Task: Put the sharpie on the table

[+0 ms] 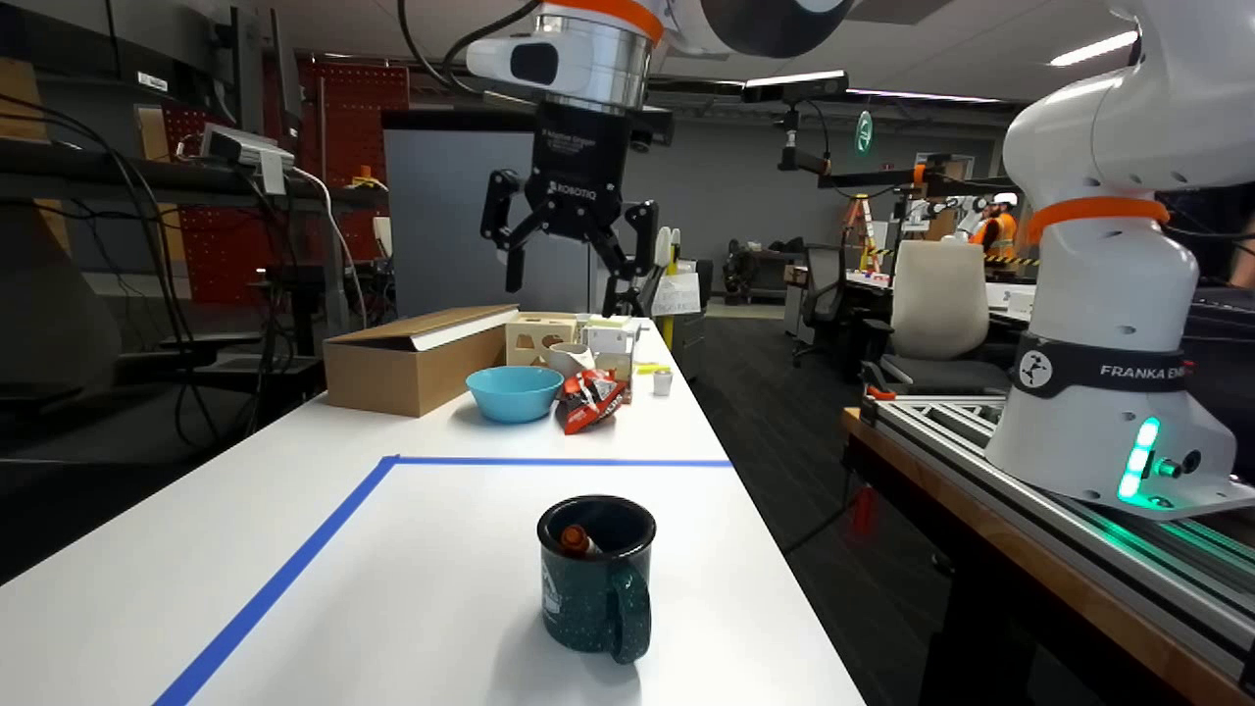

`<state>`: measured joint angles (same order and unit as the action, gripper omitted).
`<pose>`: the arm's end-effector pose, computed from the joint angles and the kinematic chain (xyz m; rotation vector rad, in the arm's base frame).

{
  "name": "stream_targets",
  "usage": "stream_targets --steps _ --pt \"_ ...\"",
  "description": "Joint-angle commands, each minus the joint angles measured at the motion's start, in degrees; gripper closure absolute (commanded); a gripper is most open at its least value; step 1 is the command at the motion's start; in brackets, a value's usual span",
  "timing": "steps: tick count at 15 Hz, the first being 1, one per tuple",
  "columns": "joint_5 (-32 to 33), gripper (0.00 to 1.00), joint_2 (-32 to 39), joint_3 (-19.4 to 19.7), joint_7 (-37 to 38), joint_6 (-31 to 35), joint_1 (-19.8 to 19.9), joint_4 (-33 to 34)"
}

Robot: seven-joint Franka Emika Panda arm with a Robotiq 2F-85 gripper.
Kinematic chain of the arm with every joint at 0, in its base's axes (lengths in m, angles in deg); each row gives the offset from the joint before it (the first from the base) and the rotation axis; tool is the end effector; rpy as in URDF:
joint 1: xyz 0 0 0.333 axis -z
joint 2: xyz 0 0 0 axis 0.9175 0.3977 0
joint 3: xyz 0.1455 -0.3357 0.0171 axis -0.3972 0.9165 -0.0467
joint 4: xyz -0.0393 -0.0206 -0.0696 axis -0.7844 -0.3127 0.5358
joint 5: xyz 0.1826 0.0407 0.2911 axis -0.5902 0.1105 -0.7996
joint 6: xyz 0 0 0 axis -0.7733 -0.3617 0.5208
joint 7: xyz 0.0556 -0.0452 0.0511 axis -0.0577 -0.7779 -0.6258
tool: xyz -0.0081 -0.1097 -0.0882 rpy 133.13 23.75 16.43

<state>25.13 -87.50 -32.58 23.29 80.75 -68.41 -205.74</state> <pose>0.4736 0.0122 0.3784 2.2769 1.7519 -0.0127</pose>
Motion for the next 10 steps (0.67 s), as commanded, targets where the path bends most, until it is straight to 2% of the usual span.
stream_targets --steps 1,4,6,7,8,10 --pt "-1.45 0.00 5.02 -1.24 -0.44 3.06 -0.30 2.93" --pt "-4.88 0.00 8.88 -2.58 -1.05 5.38 -0.07 3.69" --pt "-9.39 0.00 11.21 -4.26 -3.35 7.15 0.30 3.99" --pt "-13.30 0.00 12.33 -5.83 -7.86 8.98 1.12 3.92" --pt "-8.44 0.00 10.14 -4.09 -2.70 6.63 0.31 2.90" --pt "-11.19 0.00 11.93 -5.33 -5.18 8.19 0.52 3.15"
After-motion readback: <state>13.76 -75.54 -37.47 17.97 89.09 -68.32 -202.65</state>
